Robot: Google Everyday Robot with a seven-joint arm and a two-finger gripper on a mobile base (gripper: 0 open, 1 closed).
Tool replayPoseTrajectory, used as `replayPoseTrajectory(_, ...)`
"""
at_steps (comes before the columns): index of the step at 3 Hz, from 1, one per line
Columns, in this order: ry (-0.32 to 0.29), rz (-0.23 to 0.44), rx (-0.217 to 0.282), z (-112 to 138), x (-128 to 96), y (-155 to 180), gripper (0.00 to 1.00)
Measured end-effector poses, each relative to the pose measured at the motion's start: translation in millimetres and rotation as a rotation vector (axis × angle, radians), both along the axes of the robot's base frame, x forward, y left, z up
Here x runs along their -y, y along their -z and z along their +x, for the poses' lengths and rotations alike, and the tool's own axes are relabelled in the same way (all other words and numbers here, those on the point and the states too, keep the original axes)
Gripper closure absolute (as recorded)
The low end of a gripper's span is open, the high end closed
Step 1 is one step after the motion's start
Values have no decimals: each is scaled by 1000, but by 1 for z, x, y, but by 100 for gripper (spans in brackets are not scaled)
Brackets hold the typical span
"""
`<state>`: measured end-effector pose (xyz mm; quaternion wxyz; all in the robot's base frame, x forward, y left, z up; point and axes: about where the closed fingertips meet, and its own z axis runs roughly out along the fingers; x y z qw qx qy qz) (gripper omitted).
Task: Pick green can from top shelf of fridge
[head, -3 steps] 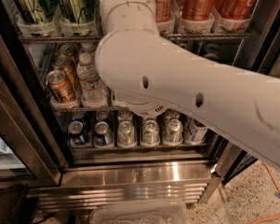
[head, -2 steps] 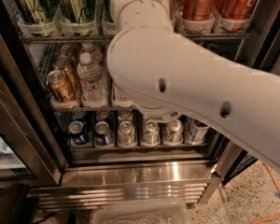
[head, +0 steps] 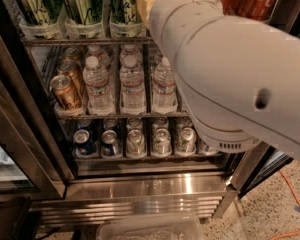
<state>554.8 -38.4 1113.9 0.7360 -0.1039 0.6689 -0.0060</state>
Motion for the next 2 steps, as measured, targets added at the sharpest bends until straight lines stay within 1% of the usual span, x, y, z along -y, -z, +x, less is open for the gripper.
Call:
replayPoseTrajectory(1, -54, -20, -87, -13, 19, 18, 100)
replayPoseTrajectory(2, -152, -41, -189, -19, 26, 63, 100)
